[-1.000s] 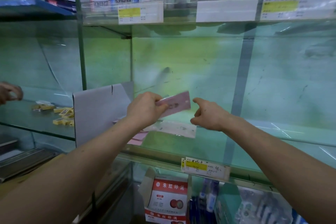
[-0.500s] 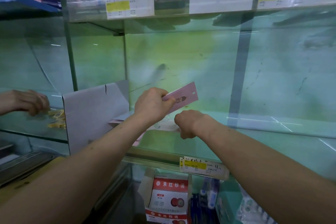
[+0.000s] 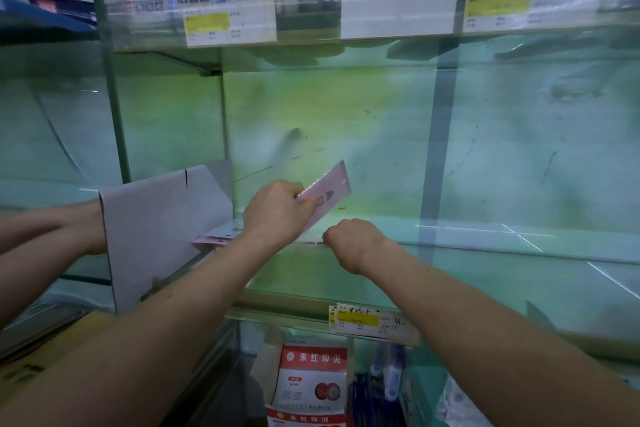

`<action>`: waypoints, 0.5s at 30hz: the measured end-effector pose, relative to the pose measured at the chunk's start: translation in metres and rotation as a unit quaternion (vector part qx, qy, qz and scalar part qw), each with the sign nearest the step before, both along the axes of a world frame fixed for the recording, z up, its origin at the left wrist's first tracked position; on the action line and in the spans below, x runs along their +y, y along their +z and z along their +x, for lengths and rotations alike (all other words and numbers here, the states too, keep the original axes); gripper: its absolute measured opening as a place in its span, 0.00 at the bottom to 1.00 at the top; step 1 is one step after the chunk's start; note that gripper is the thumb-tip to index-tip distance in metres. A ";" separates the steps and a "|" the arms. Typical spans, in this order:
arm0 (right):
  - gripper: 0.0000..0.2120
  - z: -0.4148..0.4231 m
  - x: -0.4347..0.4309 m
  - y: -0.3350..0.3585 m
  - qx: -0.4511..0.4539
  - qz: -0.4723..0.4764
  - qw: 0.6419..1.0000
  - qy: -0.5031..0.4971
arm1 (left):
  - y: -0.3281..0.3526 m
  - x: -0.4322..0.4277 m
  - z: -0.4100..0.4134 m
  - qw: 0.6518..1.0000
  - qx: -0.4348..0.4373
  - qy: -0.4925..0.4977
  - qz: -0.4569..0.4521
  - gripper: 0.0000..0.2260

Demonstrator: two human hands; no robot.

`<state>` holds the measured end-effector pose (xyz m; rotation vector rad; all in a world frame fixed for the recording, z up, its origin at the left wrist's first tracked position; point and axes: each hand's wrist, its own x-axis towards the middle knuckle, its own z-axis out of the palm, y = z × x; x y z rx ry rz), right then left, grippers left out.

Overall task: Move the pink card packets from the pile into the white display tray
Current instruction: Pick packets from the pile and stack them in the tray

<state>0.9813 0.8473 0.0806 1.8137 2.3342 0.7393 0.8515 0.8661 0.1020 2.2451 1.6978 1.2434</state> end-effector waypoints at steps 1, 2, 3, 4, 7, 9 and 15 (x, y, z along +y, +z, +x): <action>0.16 0.004 -0.003 0.002 -0.006 0.003 1.000 -0.002 | 0.001 -0.002 0.001 1.000 0.000 -0.001 0.005 0.13; 0.17 0.009 -0.006 0.003 -0.014 0.005 1.000 -0.006 | 0.001 -0.003 0.003 1.000 0.000 -0.001 0.008 0.13; 0.18 0.014 -0.010 0.004 -0.020 0.005 1.000 -0.012 | 0.001 -0.005 0.005 1.000 -0.001 -0.001 0.008 0.14; 0.19 0.020 -0.015 0.004 -0.026 0.003 0.999 -0.020 | 0.001 -0.006 0.007 1.000 -0.001 -0.003 0.005 0.13; 0.19 0.041 -0.032 0.008 -0.021 -0.007 0.998 -0.054 | -0.001 -0.009 0.019 1.000 0.003 -0.014 -0.006 0.13; 0.19 0.055 -0.045 0.010 -0.011 -0.014 0.997 -0.074 | -0.004 -0.012 0.031 0.999 0.012 -0.025 -0.016 0.13; 0.14 0.088 -0.085 0.014 0.004 -0.001 0.995 -0.101 | -0.008 -0.026 0.071 0.997 0.020 -0.062 -0.030 0.11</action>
